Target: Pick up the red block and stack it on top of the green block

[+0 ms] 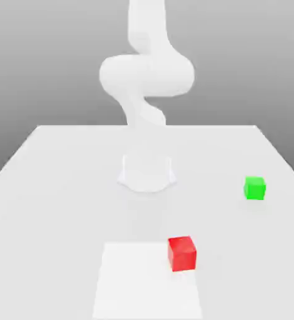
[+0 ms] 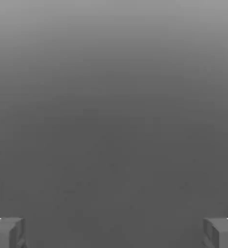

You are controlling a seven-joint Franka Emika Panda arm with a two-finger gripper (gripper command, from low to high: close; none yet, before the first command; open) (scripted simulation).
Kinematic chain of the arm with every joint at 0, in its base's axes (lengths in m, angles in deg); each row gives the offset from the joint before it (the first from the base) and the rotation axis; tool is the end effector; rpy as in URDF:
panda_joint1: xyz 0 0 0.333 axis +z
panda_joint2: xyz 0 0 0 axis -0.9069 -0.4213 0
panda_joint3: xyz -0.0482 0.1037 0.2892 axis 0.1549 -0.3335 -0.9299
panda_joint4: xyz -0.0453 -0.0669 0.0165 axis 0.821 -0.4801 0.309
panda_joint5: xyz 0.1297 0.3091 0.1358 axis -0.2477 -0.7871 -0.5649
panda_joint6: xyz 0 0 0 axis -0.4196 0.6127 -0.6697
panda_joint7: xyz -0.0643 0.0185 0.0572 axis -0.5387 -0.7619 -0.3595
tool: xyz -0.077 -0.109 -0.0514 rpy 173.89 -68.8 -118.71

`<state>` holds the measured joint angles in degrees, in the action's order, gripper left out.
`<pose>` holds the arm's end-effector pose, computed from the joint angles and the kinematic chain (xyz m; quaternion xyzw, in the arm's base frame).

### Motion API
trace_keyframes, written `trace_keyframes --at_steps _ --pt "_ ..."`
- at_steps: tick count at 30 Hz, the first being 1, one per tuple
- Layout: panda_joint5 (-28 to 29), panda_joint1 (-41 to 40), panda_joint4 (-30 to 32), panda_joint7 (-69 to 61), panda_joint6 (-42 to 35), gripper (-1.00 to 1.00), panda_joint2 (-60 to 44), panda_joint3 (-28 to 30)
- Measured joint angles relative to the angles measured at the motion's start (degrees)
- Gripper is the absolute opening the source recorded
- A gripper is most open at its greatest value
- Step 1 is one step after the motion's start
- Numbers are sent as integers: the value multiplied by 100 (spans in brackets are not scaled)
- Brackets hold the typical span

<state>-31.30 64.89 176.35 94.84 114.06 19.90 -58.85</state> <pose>0.3726 0.0122 0.6324 -0.8657 0.3558 -0.3285 0.1269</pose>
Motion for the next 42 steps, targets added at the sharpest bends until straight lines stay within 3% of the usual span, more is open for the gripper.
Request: trace_keyframes --at_steps 12,18,26,27,34,42 --pt "337 42 1675 289 1586 0 -2533 -553" --pt "-31 316 2547 48 2475 0 -3873 -672" --pt "529 550 2471 466 3684 0 -5331 -303" --pt "579 605 2458 500 3783 -100 -5448 -236" --pt "597 597 2457 518 3780 -100 -5444 -244" --pt "-98 525 2654 -14 2672 -100 -4132 -508"
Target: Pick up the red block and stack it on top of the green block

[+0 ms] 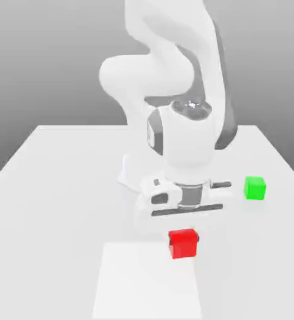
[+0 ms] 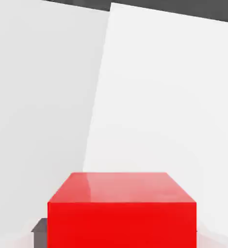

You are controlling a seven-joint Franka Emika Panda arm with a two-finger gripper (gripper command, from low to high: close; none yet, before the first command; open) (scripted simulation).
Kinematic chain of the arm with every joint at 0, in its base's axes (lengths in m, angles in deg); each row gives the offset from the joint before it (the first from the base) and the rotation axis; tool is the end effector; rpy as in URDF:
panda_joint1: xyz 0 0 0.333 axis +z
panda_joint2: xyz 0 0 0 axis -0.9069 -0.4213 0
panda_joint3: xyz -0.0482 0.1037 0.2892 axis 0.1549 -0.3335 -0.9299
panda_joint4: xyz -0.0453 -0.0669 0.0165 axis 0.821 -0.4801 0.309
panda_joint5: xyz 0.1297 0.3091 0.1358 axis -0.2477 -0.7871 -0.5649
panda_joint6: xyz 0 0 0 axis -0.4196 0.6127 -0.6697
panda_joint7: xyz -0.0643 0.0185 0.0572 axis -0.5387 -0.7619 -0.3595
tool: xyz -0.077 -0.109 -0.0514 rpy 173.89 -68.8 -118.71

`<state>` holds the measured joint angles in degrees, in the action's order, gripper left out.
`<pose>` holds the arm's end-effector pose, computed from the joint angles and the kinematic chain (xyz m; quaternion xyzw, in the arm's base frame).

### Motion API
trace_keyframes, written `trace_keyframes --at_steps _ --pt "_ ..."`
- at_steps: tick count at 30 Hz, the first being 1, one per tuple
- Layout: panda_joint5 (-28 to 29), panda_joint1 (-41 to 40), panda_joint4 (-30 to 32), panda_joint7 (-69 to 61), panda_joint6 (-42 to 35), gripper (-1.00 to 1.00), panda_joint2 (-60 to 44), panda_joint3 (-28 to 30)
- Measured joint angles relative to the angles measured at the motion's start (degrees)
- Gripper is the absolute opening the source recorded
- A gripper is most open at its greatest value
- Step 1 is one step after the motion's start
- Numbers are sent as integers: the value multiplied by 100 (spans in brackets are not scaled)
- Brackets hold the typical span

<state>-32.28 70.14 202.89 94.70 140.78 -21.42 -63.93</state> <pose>0.3534 0.0740 0.1944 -0.9546 0.2978 -0.0006 0.0003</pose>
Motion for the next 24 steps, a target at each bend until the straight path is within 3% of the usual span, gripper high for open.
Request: trace_keyframes --at_steps 4,24 --pt "-155 525 63 -372 -180 -100 252 -208" --pt "-1537 4799 684 -4272 -887 -100 1627 -1949"
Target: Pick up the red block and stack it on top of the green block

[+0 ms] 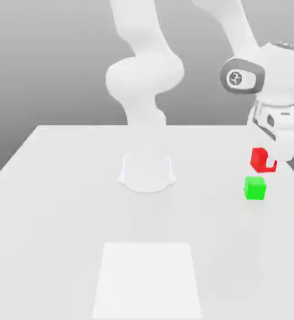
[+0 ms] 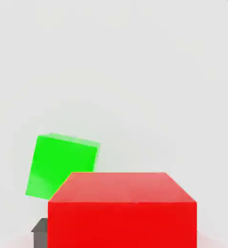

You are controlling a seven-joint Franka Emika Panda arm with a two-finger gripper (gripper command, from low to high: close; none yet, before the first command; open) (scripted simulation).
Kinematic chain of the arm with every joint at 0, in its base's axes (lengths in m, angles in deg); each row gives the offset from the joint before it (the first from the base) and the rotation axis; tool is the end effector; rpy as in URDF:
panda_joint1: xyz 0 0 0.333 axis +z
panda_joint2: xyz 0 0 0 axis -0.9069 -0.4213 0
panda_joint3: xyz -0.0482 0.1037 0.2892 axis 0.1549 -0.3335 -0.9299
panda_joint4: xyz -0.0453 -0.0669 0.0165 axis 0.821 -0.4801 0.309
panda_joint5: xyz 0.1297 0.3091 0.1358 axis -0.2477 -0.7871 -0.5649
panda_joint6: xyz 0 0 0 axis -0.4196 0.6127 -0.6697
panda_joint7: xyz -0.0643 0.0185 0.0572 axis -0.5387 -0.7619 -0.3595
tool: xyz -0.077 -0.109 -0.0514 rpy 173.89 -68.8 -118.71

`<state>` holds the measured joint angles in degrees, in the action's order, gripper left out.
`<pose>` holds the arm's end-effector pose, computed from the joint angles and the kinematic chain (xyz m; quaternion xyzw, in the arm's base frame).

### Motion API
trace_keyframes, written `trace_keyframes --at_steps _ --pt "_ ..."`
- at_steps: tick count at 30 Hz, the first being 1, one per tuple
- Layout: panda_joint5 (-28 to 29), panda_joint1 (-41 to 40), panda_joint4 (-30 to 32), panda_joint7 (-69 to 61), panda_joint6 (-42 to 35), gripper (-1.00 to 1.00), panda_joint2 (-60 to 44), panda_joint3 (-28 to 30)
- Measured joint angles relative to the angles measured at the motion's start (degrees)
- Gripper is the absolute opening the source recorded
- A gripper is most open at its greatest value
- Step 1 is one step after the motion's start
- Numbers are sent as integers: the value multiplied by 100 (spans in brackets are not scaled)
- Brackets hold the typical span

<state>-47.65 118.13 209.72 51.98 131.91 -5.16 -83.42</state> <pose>0.0792 0.3070 0.2331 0.8621 0.5067 0.0001 0.0017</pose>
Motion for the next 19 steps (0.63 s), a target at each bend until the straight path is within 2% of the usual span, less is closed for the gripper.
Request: trace_keyframes --at_steps 10,16,17,19 --pt "884 -492 -48 538 802 -100 -860 -354" --pt "1767 -687 -19 1148 1543 -100 -1635 -312" --pt "1890 -759 -15 1231 1621 100 -1721 -339" --pt "1890 -787 -15 1231 1620 100 -1721 -339"
